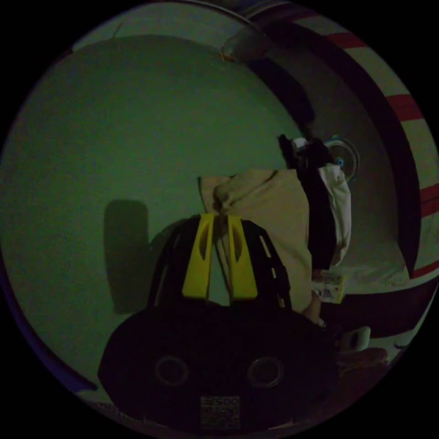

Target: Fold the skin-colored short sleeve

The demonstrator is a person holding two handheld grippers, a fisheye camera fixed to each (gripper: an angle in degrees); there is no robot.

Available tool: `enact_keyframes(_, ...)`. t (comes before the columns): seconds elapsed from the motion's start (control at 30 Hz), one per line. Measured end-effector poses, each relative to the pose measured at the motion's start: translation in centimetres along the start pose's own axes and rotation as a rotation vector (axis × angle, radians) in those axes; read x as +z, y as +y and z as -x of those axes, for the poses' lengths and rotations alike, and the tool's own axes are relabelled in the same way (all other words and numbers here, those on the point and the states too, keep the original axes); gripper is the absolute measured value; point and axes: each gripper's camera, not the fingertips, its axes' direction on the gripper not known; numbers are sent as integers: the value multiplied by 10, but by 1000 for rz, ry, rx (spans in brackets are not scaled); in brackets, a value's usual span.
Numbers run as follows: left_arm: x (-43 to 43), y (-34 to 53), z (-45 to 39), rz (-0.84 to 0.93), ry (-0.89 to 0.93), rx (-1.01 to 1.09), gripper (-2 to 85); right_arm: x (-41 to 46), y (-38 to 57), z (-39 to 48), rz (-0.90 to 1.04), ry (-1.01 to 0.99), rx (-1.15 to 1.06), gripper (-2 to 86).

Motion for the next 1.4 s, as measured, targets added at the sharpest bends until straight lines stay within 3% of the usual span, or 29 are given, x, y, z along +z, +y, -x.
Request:
enact_keyframes(0.23, -26, 67, -30, -39, -167, 82, 76, -49, 13, -21, -85, -68, -78, 112)
enact_keyframes(0.4, -30, 147, -68, -10, -168, 175, 115, -82, 27, -94, -141, 93, 166, 138)
enact_keyframes(0.53, -18, 229, -95, 19, -122, 180, 160, -91, 26, -137, -187, 104, 281, 136)
enact_keyframes(0.77, 12, 344, -117, 61, -134, 78, 170, -45, -21, -177, -29, 78, 320, 123)
enact_keyframes(0.9, 24, 381, -126, 44, -181, 34, 166, -40, -45, -175, -2, 146, 271, 55)
enact_keyframes(1.03, 24, 423, -140, 61, -214, 22, 92, -41, -60, -178, 81, 107, 211, 21)
enact_keyframes(1.13, 21, 456, -147, 56, -224, 29, 77, -53, -76, -191, 98, 78, 158, 43)
enact_keyframes(1.3, 16, 506, -149, 25, -155, -21, 124, -94, -136, -229, -176, 139, 57, 122)
enact_keyframes(1.4, 25, 531, -153, 42, -100, -31, 161, -75, -189, -263, -118, 161, 84, 161)
